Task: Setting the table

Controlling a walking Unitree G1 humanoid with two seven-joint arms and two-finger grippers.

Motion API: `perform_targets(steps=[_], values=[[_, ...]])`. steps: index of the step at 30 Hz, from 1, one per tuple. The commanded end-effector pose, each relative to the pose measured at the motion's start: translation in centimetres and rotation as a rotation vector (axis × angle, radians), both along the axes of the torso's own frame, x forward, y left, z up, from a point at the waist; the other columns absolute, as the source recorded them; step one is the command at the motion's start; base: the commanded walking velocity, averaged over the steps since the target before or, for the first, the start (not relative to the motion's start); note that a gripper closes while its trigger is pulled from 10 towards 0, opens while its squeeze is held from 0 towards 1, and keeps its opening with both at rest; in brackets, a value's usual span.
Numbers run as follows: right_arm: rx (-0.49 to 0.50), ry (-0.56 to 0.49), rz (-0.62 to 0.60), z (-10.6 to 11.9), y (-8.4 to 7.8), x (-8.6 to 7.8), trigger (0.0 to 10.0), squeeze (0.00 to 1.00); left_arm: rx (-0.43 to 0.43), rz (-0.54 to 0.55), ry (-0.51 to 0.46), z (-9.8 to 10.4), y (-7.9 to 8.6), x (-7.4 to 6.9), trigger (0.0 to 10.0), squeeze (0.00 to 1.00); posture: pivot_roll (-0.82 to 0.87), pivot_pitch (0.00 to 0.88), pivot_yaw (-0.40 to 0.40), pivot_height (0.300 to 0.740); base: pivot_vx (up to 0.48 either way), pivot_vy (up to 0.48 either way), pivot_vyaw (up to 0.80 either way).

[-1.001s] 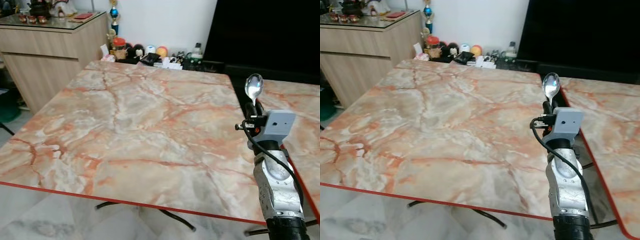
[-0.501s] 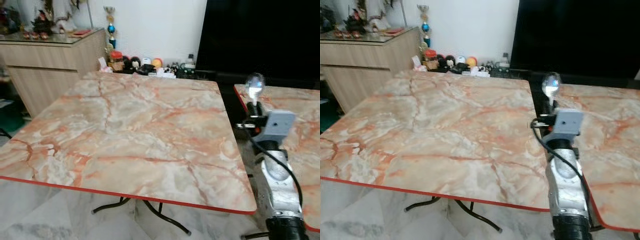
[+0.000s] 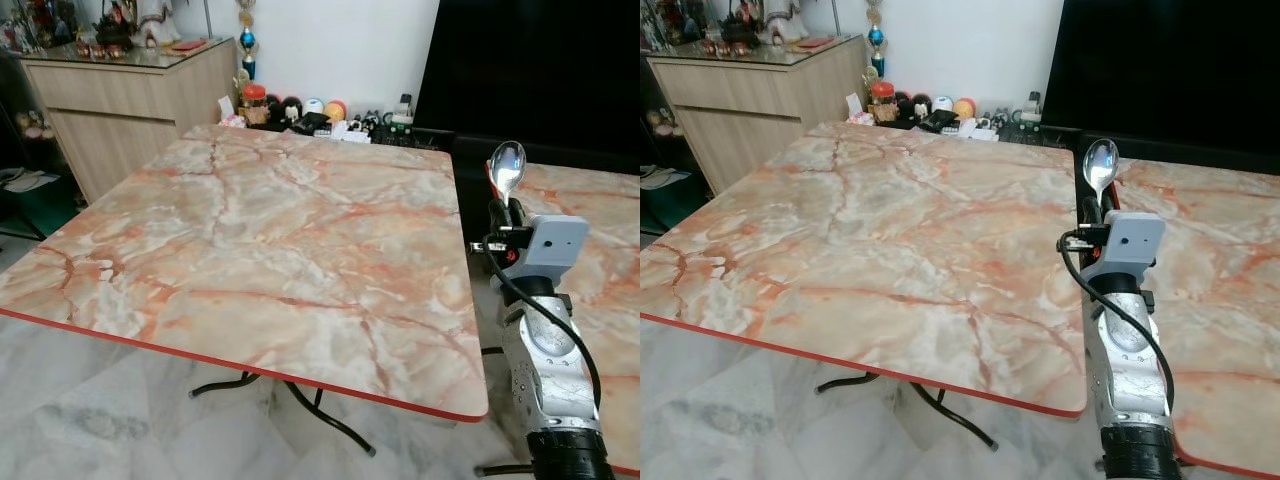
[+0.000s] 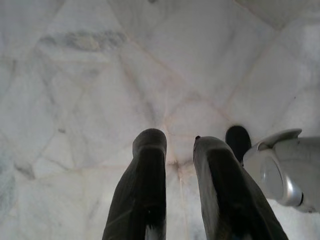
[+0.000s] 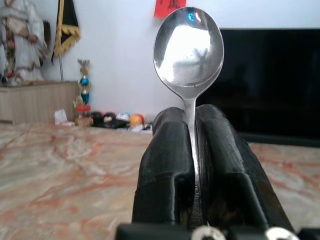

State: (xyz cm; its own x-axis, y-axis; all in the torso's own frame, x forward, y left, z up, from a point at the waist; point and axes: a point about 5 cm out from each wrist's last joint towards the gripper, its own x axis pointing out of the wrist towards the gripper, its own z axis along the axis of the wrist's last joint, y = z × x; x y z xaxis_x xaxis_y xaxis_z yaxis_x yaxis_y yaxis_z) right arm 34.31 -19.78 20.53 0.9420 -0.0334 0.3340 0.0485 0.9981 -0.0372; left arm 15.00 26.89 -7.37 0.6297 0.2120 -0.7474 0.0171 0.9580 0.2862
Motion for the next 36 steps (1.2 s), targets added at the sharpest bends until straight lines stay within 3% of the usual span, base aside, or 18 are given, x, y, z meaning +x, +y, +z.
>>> perform_targets(steps=[1,5,15,36], values=[[0.001,-0.017,-0.017,0.75,-0.46,0.11,10.0,0.00,-0.007,-0.005,0.015,-0.26,-0.46,-0.17,10.0,0.00,0.06,0.044,-0.036,0.740,0.000,0.000,0.00],[-0.002,-0.024,-0.014,0.97,-0.24,0.25,10.0,0.00,0.000,0.002,0.014,-0.19,-0.30,-0.06,10.0,0.00,0.06,0.061,-0.035,0.740,0.000,0.000,0.00],[0.000,-0.026,-0.024,1.07,-0.41,0.25,10.0,0.00,-0.003,0.011,0.011,-0.17,-0.33,0.03,10.0,0.00,0.06,0.080,-0.032,0.740,0.000,-0.480,0.00],[-0.001,-0.035,-0.036,1.40,-0.53,0.27,10.0,0.00,-0.003,0.014,0.020,-0.28,-0.24,-0.29,10.0,0.00,0.05,0.100,-0.027,0.740,0.000,-0.069,0.00]])
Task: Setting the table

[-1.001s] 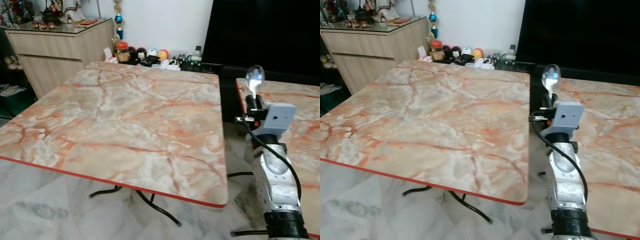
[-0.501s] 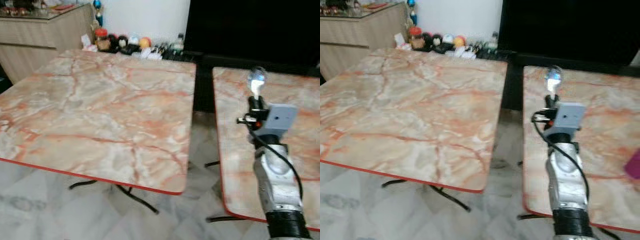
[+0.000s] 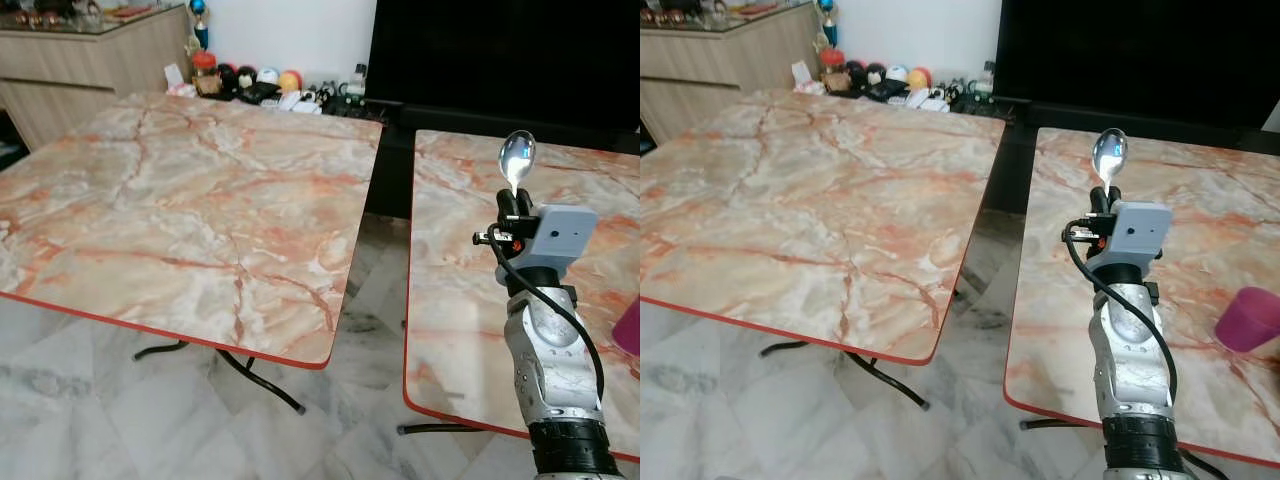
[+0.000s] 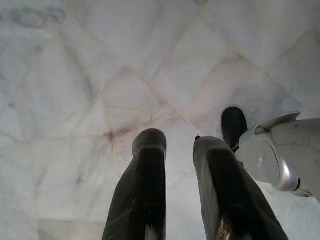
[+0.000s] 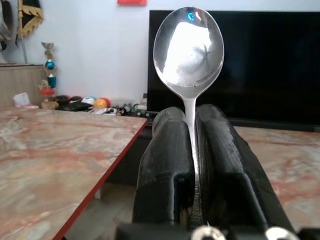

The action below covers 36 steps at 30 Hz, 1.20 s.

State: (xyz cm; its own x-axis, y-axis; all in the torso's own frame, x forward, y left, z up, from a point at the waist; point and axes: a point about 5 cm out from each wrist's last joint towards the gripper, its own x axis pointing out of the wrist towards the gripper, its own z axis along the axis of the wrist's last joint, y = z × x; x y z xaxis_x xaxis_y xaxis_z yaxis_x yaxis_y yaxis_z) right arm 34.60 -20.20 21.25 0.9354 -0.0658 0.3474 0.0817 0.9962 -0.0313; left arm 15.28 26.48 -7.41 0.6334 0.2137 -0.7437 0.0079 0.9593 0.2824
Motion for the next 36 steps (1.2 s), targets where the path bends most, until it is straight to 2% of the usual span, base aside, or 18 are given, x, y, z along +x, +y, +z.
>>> perform_targets(steps=[1,18,25,28,31,36], values=[[-0.008,-0.019,-0.003,0.67,-0.08,-0.01,10.0,0.00,0.001,0.006,0.029,-0.25,0.19,-0.61,10.0,0.00,0.05,0.098,-0.027,0.740,0.000,0.000,0.00],[-0.009,-0.017,0.004,0.62,0.06,0.06,10.0,0.00,-0.003,0.016,0.026,-0.30,0.12,-0.71,10.0,0.00,0.06,0.104,-0.038,0.740,0.000,-0.480,0.00],[-0.006,-0.022,0.007,0.88,0.05,0.16,10.0,0.00,-0.006,0.021,0.028,-0.43,-0.01,-0.94,10.0,0.00,0.06,0.104,-0.041,0.740,0.000,0.000,0.00],[0.003,-0.022,0.010,0.95,0.09,0.19,10.0,0.00,-0.007,0.025,0.026,-0.43,-0.02,-0.95,10.0,0.00,0.05,0.104,-0.042,0.740,0.000,-0.480,0.00],[0.004,-0.023,0.010,0.99,0.06,0.18,10.0,0.00,-0.007,0.024,0.026,-0.43,-0.03,-0.95,10.0,0.00,0.05,0.104,-0.042,0.740,0.000,-0.480,-0.69],[-0.001,-0.036,0.001,1.16,-0.03,0.09,10.0,0.00,-0.007,0.024,0.025,-0.42,-0.01,-0.92,10.0,0.00,0.05,0.104,-0.040,0.740,0.000,0.000,-0.37]])
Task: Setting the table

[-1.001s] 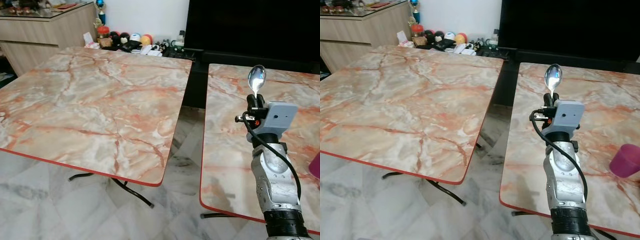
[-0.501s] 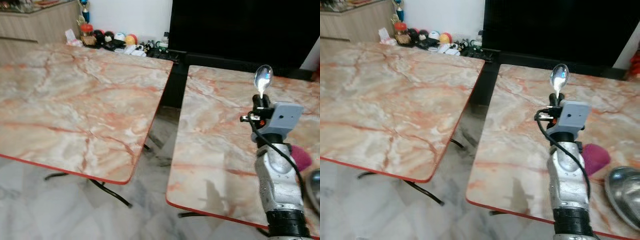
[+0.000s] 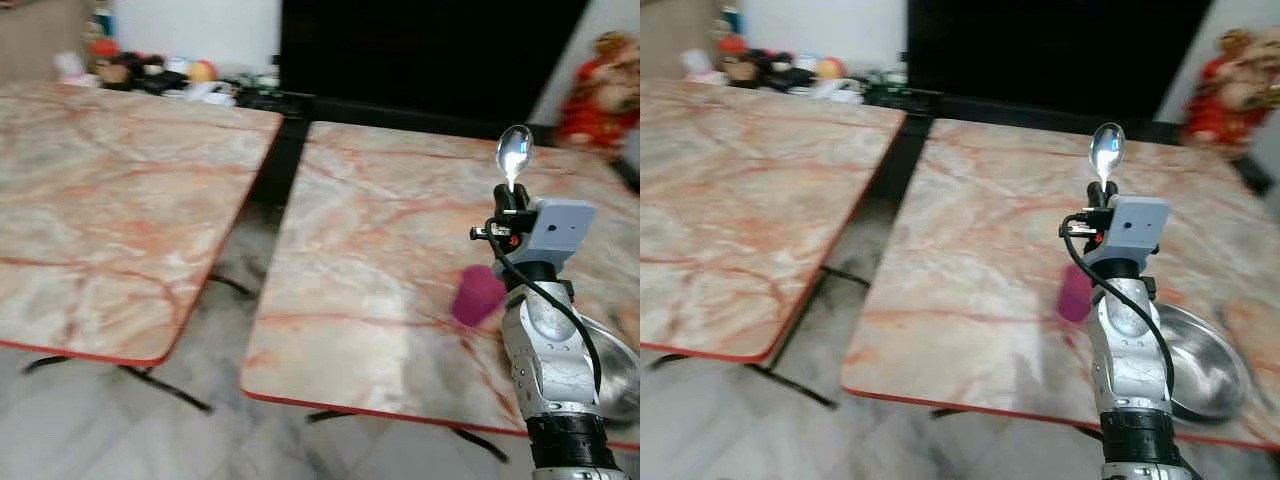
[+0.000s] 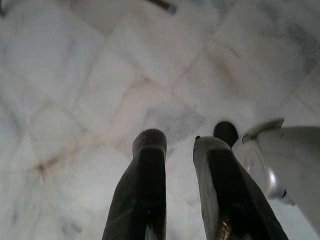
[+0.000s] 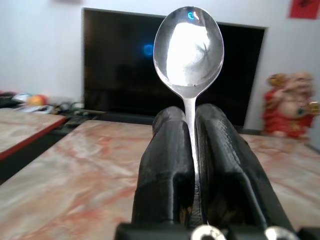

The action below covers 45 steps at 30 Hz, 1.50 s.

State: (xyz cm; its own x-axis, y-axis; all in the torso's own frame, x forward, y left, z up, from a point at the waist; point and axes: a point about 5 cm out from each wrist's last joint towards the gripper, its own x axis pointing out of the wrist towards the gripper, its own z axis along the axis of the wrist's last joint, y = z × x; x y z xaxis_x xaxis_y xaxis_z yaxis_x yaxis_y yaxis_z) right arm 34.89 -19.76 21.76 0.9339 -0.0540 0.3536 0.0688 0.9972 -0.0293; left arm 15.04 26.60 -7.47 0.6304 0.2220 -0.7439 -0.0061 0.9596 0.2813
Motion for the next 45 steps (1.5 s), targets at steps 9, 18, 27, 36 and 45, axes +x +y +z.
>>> perform_targets(steps=[9,18,27,36,45], values=[[-0.008,-0.026,-0.008,0.63,-0.40,-0.17,10.0,0.00,-0.006,0.009,0.028,-0.39,-0.17,-0.68,10.0,0.00,0.05,0.103,-0.041,0.740,0.000,0.000,0.00],[-0.012,-0.022,-0.007,0.59,-0.39,-0.10,10.0,0.00,-0.007,0.011,0.028,-0.40,-0.20,-0.68,10.0,0.00,0.05,0.103,-0.043,0.740,0.000,-0.213,0.00],[-0.013,-0.020,-0.006,0.57,-0.39,-0.13,10.0,0.00,0.002,0.021,0.011,-0.26,-0.13,-0.44,10.0,0.00,0.05,0.110,-0.046,0.740,0.000,-0.053,0.00],[-0.014,-0.019,-0.003,0.53,-0.32,-0.09,10.0,0.00,-0.001,0.029,-0.011,-0.11,-0.07,-0.30,10.0,0.00,0.05,0.113,-0.049,0.740,0.000,0.000,0.00],[-0.015,-0.018,-0.001,0.53,-0.30,-0.07,10.0,0.00,0.012,0.020,-0.022,-0.01,-0.09,-0.14,10.0,0.00,0.05,0.110,-0.051,0.740,0.000,-0.252,0.00]])
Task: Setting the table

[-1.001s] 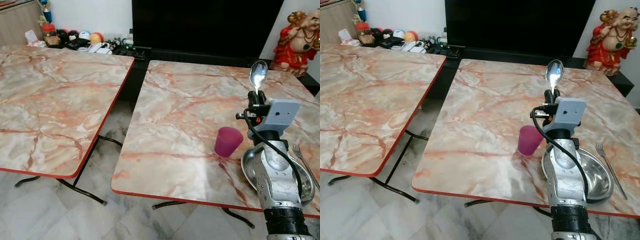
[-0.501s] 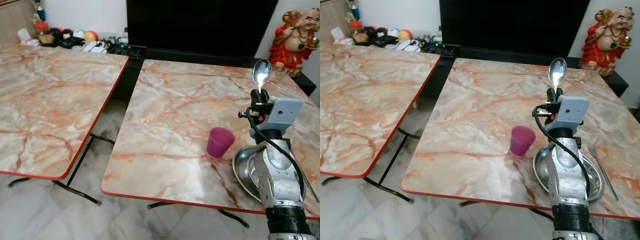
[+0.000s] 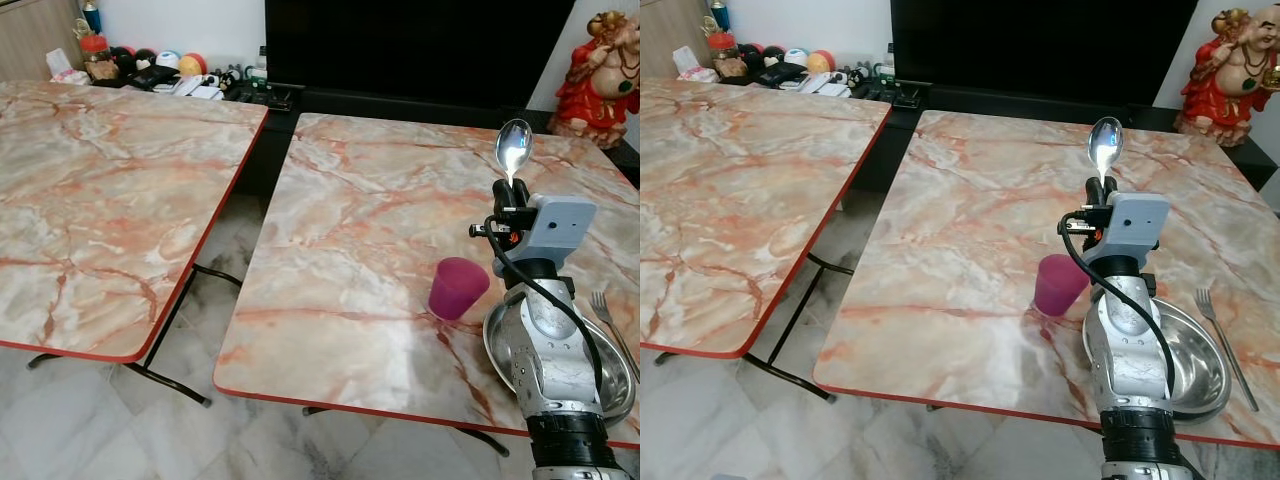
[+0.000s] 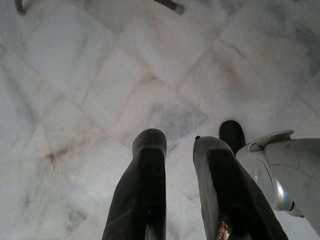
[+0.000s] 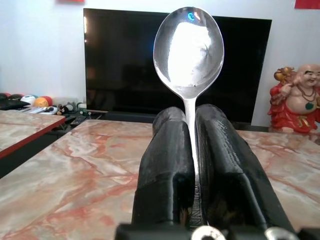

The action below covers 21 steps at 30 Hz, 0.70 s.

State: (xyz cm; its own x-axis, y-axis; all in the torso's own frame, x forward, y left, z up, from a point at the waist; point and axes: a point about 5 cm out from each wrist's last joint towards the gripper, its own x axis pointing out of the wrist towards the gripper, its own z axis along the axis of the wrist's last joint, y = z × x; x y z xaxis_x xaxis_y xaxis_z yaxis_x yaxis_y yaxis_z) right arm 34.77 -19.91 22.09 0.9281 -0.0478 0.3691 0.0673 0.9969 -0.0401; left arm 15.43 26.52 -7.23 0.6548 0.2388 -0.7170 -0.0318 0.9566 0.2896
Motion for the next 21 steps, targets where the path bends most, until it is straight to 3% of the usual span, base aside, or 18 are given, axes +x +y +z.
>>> perform_targets(steps=[1,21], values=[[-0.004,-0.002,-0.003,0.19,-0.15,0.05,10.0,0.00,0.002,0.005,0.016,-0.24,-0.01,-0.53,10.0,0.00,0.05,0.110,-0.051,0.740,0.000,-0.480,0.00],[-0.007,-0.005,-0.007,0.32,-0.27,0.09,10.0,0.00,0.005,0.009,0.014,-0.28,-0.06,-0.61,10.0,0.00,0.06,0.111,-0.055,0.740,0.000,-0.480,0.00]])
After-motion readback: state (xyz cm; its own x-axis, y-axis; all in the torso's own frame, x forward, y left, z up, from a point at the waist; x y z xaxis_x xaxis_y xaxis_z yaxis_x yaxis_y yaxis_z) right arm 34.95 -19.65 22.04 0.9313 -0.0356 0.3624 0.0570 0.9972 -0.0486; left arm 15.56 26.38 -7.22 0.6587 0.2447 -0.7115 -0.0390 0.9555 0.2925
